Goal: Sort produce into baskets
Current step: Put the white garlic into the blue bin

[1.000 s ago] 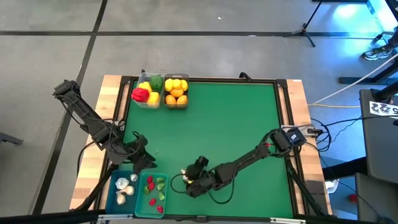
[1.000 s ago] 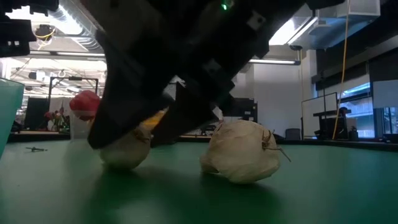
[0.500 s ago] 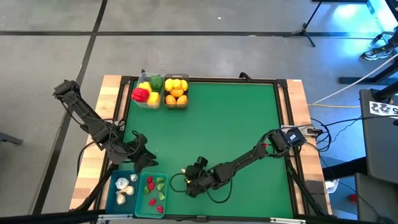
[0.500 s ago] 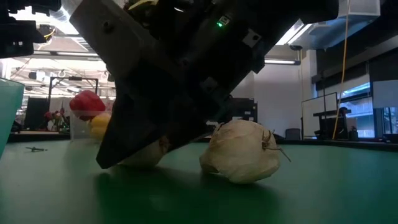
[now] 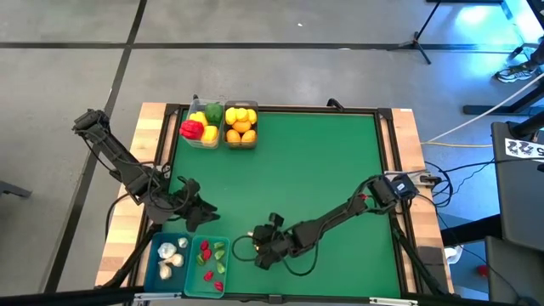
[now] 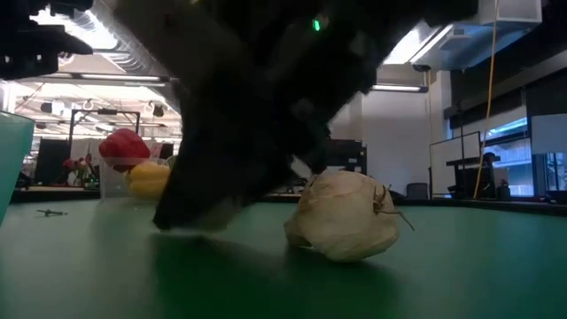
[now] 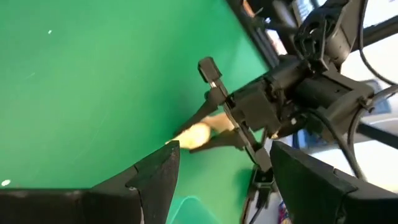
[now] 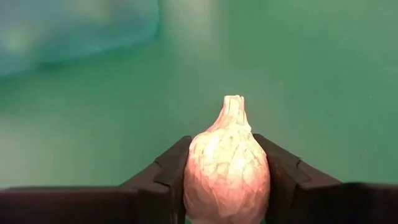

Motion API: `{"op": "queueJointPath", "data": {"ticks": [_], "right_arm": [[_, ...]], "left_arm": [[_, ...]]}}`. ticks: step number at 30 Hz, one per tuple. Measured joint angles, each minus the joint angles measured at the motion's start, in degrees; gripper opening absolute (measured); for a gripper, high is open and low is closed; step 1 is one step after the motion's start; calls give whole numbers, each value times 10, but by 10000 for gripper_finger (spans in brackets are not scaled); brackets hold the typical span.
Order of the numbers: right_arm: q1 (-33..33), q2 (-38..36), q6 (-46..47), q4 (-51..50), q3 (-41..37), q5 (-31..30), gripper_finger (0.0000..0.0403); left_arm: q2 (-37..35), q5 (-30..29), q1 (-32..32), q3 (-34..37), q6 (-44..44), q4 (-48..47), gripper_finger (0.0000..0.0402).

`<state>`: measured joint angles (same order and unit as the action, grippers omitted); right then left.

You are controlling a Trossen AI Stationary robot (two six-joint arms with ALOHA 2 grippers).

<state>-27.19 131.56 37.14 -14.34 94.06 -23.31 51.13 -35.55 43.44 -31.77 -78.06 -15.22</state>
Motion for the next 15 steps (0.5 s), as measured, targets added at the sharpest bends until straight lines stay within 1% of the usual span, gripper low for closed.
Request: {"op": "queueJointPath", "data": {"ticks": [3, 6, 8, 13, 15], "right_arm": [[7, -22, -22, 4, 0, -11, 141], [18, -52, -56, 8, 0, -35, 142], [27, -73, -79, 8, 0, -59, 142], [54, -135, -146, 8, 0, -108, 142], [65, -160, -173, 13, 1, -126, 142]], "left_arm": [[0, -22, 0, 0, 0, 21, 245], [0, -64, 0, 0, 5, 47, 245], [0, -110, 0, 0, 4, 75, 245], [-6, -264, -1, 0, 0, 184, 245], [-13, -314, -6, 0, -26, 213, 245]]}}
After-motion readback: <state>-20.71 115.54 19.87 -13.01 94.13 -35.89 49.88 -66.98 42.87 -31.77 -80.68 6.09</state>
